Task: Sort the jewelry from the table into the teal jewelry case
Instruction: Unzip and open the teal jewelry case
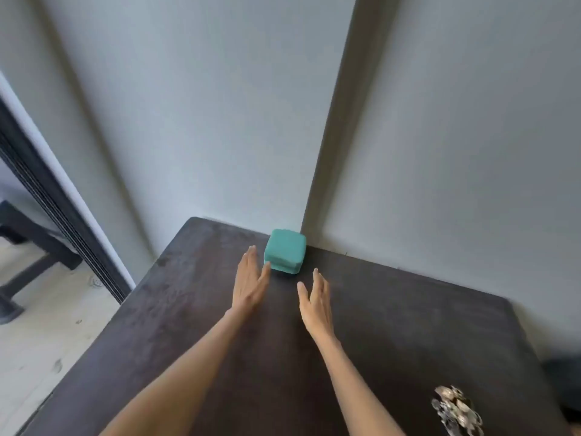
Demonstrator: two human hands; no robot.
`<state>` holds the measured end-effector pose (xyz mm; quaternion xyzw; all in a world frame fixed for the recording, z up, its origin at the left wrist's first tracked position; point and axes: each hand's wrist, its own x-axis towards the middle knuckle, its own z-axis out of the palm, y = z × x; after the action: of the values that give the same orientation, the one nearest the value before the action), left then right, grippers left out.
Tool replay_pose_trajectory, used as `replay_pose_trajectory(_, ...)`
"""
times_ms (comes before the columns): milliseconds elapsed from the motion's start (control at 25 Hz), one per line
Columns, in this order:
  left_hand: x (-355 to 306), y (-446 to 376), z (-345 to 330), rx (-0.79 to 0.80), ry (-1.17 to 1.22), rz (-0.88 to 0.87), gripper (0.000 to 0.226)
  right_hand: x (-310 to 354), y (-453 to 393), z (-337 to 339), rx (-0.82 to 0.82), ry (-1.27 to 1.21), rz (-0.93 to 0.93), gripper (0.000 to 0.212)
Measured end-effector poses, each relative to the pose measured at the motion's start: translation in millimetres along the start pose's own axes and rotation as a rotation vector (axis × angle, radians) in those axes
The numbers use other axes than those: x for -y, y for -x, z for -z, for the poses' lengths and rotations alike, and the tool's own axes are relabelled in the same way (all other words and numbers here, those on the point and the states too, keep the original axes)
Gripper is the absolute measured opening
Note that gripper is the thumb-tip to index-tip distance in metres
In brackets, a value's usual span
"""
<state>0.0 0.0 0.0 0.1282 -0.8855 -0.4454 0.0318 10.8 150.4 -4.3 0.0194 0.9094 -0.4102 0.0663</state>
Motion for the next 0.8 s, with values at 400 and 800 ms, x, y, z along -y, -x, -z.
replay_pose_trajectory(400,35,-59,-48,-0.112,0.591,-0.089,0.042,-20,-85,-57,-0.287,-0.325,0.060,0.047)
replay_pose_trajectory(800,57,107,-29,-0.007,0.562,-0.239,0.041,-62,80,-53,-0.407,-0.485,0.172,0.029)
